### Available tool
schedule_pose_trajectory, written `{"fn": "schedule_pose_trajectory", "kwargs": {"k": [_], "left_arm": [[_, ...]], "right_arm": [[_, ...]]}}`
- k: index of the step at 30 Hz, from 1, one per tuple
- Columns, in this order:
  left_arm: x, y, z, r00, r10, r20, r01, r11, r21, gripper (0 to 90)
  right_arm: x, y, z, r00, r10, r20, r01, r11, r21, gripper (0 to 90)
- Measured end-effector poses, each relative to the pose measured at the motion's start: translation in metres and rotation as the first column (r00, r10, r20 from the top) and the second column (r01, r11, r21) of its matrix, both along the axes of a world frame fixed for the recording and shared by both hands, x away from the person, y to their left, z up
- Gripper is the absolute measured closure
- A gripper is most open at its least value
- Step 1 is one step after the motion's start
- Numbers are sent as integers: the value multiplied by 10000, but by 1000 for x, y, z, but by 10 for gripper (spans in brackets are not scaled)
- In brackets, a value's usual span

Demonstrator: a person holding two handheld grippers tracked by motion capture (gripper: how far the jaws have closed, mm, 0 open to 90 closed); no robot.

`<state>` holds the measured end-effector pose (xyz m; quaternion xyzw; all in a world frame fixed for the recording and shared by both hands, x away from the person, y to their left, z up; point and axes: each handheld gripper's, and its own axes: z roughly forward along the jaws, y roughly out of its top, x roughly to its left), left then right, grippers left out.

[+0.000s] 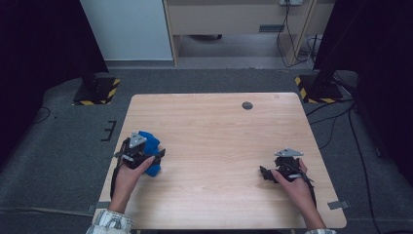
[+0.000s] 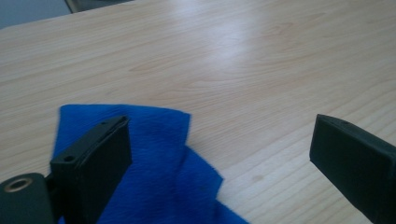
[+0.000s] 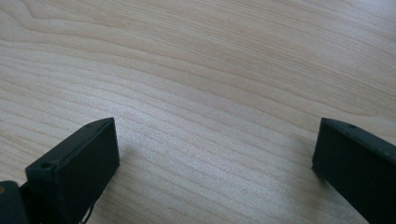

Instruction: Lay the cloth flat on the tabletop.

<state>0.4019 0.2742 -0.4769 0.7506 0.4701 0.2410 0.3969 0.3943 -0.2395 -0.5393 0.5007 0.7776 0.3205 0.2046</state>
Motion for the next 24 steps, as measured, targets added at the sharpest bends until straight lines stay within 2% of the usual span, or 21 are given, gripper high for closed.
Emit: {"fn": "schedule_pose_trajectory", "kwargs": {"k": [4, 6, 11, 12, 15, 19, 21, 23, 24], "left_arm": [[-1, 19, 0, 9989, 461, 54, -461, 9989, -64, 42], [0, 26, -3, 9978, 654, -120, -655, 9978, -78, 36], [2, 38, -19, 9940, 990, -457, -979, 9949, 254, 35], [2, 38, -19, 9940, 990, -457, -979, 9949, 254, 35], [6, 42, -32, 9904, 1060, -892, -1017, 9935, 511, 35], [9, 45, -42, 9862, 1133, -1207, -1079, 9929, 505, 47], [10, 44, -43, 9871, 1049, -1206, -996, 9938, 497, 84], [11, 40, -45, 9862, 848, -1423, -769, 9952, 604, 115], [12, 39, -46, 9849, 758, -1556, -667, 9958, 628, 173]], "right_arm": [[0, 0, 0, 10000, 0, 0, 0, 10000, 0, 7], [0, 0, 0, 10000, 4, 1, -4, 10000, -3, 7], [0, 0, 0, 10000, 1, 3, -1, 10000, -1, 7], [0, 0, 0, 10000, 1, 3, -1, 10000, -1, 7], [0, 0, 0, 10000, 0, -1, 0, 10000, -2, 7], [0, 0, 0, 10000, -9, 1, 9, 10000, 3, 7], [0, 0, 0, 10000, -2, -1, 2, 10000, 0, 7], [0, 0, 0, 10000, 1, 1, -1, 10000, 0, 7], [0, 0, 0, 10000, 0, 1, 0, 10000, -2, 7]]}}
